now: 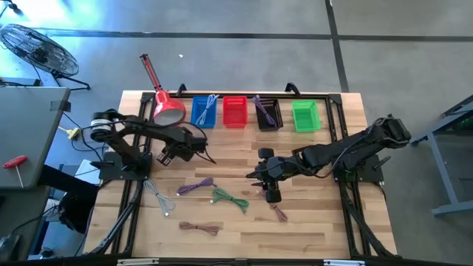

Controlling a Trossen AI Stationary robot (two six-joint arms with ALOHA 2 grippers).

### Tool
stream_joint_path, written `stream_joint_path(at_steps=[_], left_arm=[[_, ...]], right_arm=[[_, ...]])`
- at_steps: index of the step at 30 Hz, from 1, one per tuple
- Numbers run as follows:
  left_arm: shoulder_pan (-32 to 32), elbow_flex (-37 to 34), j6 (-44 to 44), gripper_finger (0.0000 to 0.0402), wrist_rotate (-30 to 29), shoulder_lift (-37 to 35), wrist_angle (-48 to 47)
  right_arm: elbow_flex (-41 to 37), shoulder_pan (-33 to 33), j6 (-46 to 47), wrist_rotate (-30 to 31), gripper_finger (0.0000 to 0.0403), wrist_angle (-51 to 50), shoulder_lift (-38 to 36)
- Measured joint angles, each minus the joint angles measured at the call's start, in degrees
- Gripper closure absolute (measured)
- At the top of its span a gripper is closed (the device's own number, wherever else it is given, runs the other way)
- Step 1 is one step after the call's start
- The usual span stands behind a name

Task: Pick & Place USB Port
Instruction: Put the left green charger cable into the green bin

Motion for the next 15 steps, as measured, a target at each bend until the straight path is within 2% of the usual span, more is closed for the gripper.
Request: stream_joint_path(at_steps=[4, 8, 9, 12, 15], left_arm=[[-0.1, 0.1, 0.2, 0.0266, -2.0, 3.6, 0.4], [-0.1, 0.1, 0.0, 0.0367, -3.5, 5.2, 1.5], [-0.1, 0.1, -0.7, 0.0381, -3.5, 5.2, 1.4], [-0.1, 0.1, -3.3, 0.0386, -4.2, 5.3, 1.6], [-0.9, 1.0, -7.1, 0.0394, -7.3, 5.3, 0.8]], right_arm=[[0.0, 0.0, 0.0, 0.0, 0.0261, 0.0, 0.0], [0.0, 0.0, 0.0, 0.0, 0.0261, 0.0, 0.0], [0.0, 0.0, 0.0, 0.0, 0.0261, 0.0, 0.0], [0.0, 0.0, 0.0, 0.0, 0.0261, 0.0, 0.0], [0.0, 0.0, 0.0, 0.0, 0.0261, 0.0, 0.0]])
